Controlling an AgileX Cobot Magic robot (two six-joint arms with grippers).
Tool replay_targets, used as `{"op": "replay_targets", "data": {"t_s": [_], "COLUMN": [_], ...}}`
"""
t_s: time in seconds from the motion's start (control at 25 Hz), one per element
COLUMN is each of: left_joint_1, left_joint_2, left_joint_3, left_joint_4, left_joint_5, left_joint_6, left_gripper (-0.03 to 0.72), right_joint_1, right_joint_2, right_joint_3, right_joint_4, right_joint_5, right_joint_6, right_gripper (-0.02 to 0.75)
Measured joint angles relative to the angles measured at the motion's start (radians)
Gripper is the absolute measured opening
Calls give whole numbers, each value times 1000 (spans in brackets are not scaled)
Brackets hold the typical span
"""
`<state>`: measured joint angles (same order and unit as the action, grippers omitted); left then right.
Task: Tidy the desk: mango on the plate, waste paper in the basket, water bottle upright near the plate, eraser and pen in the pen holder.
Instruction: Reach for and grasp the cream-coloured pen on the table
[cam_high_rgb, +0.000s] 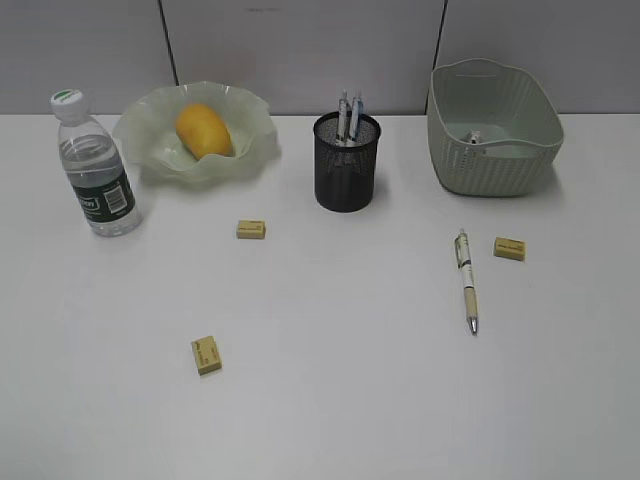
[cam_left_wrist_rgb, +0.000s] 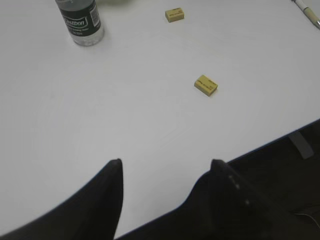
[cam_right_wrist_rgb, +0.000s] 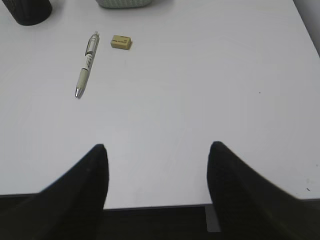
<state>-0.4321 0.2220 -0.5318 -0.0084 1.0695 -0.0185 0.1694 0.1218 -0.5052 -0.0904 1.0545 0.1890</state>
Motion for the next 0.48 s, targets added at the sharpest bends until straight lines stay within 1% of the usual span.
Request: {"op": "replay_targets", "data": {"t_s": [0.48], "left_joint_1": [0], "left_joint_2": [0], "left_joint_3": [8], "left_joint_4": [3], "left_joint_5": [-2], "left_joint_6": [0], "left_gripper": [414], "right_joint_1": [0], "right_joint_2": [1], "right_joint_3": [0], "right_joint_4": [4], "right_joint_5": [0], "right_joint_6": [0], "right_gripper": [496]}}
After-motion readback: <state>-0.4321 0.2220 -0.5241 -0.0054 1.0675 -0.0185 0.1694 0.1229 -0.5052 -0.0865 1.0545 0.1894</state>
